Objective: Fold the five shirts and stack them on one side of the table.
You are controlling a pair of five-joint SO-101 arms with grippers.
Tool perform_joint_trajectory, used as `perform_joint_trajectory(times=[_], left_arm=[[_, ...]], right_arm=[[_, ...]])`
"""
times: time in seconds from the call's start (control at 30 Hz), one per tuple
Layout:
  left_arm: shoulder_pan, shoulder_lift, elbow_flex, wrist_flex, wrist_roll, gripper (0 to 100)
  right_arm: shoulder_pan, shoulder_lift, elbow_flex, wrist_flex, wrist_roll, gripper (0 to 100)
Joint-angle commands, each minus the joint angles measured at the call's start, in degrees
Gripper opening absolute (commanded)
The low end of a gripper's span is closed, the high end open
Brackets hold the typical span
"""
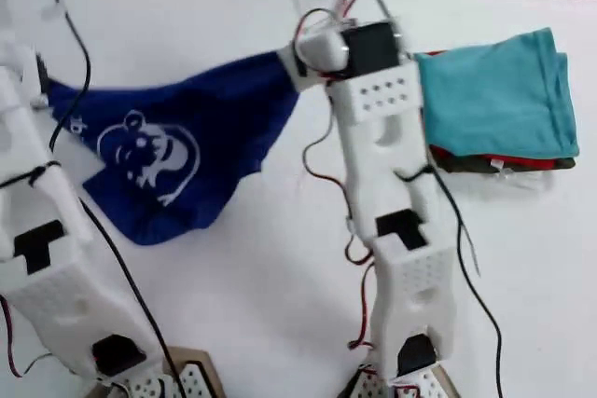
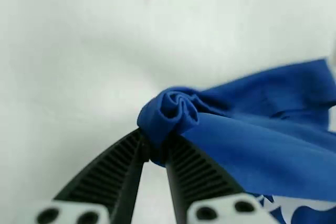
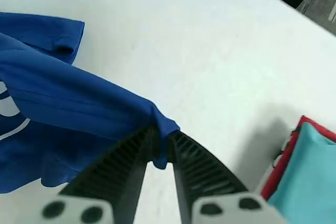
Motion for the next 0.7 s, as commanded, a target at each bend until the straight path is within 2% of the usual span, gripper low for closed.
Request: perform_joint_trajectory(times=[0.0, 0.2, 0.3, 0.37, 0.47, 0.57, 0.67], left_arm=[[2.5, -7.9, -7.9, 0.3, 0.4, 3], [3.6, -14.1, -13.8, 0.3, 1.0, 3], [3.8, -16.0, -14.0, 0.3, 5.3, 5], [5.1, -17.1, -13.6, 1.3, 8.7, 12], [7.9, -17.1, -13.5, 7.6, 13.5, 24], [11.2, -15.3, -11.5, 13.4, 14.2, 24], [11.5, -12.7, -5.6, 14.1, 14.2, 24]], right_arm=[[3.2, -9.7, -2.5, -0.1, 4.2, 2.0], [10.4, -21.2, -2.5, -3.7, 7.0, 2.0], [11.9, -26.1, -2.4, -4.9, 7.1, 2.0], [11.5, -28.4, -1.8, -4.4, 7.1, 2.0], [8.7, -29.1, -1.7, -1.9, 7.1, 2.0], [5.7, -28.6, -0.1, 0.0, 7.1, 2.0], [4.5, -28.3, 2.6, 0.0, 7.1, 2.0]])
